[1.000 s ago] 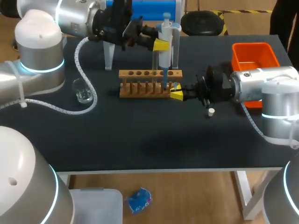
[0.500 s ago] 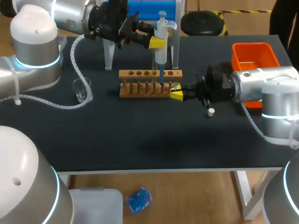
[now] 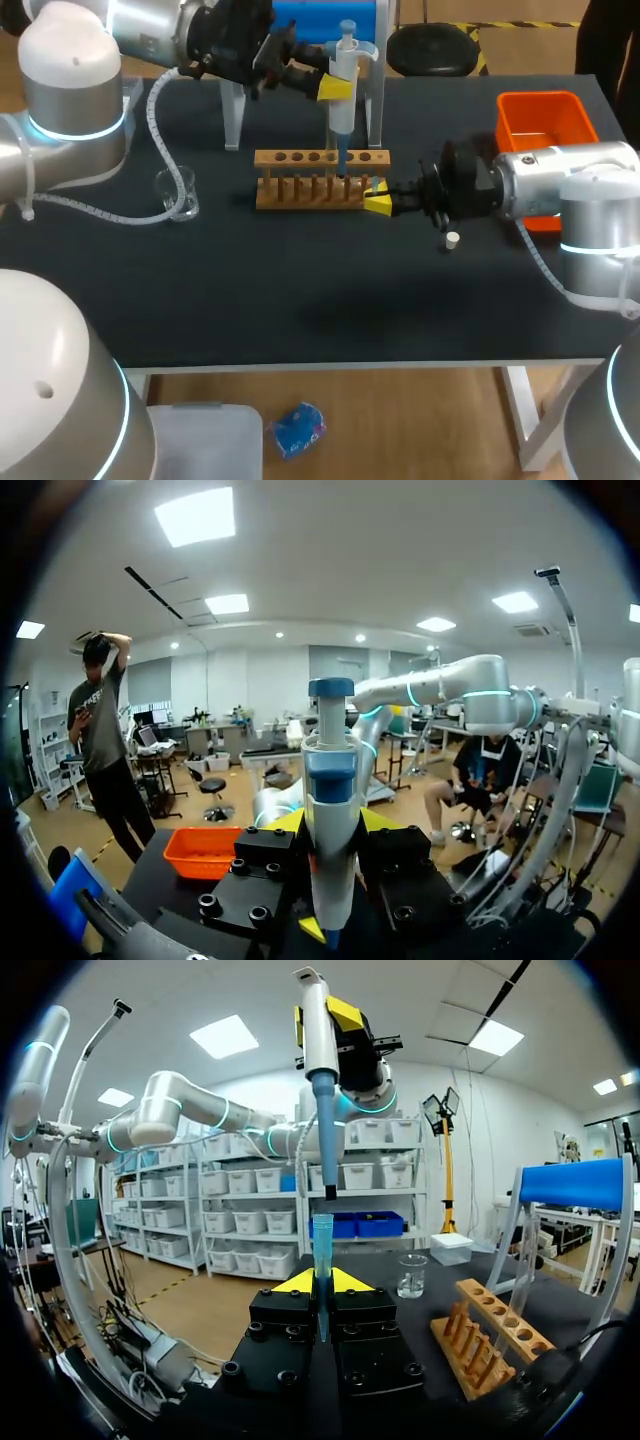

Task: Invert the test tube, pick up the pipette, mount the tip to pipette, aspirate from beaker and dispense into the tube, eject the tip, return the pipette, and cap with the stopper.

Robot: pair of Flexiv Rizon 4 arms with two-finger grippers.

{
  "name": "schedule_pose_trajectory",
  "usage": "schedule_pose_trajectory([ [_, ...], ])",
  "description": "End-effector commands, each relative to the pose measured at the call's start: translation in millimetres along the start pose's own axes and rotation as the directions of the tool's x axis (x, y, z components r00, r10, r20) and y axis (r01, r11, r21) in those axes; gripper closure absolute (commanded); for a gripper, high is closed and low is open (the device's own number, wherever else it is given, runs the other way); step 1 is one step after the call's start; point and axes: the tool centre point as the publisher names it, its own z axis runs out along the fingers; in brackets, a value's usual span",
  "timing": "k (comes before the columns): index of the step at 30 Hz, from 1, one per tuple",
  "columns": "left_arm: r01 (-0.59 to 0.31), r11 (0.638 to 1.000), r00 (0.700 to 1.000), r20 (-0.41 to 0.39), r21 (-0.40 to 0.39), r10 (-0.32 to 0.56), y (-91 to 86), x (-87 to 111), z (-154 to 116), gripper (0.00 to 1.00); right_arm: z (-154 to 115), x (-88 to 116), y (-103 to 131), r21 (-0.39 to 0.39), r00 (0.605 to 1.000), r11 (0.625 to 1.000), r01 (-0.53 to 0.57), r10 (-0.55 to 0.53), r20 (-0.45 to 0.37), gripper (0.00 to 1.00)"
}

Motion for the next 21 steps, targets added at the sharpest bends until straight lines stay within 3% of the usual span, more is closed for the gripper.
schedule_pose_trajectory([
  [1,-0.001,1.000,1.000,0.002,0.000,0.001,-0.5,0.9,-0.3,1.00,7.5,-4.4,0.6,0.012,1.000,1.000,0.019,-0.019,-0.014,1.00],
  [11,-0.001,1.000,1.000,0.002,0.000,0.001,-0.5,0.9,-0.3,1.00,15.9,-13.9,-0.5,0.069,0.994,0.992,0.106,-0.103,-0.043,1.00],
  [21,-0.001,1.000,1.000,0.002,0.000,0.001,-0.5,0.9,-0.3,1.00,25.7,-26.3,-5.5,0.157,0.972,0.961,0.227,-0.214,-0.094,1.00],
])
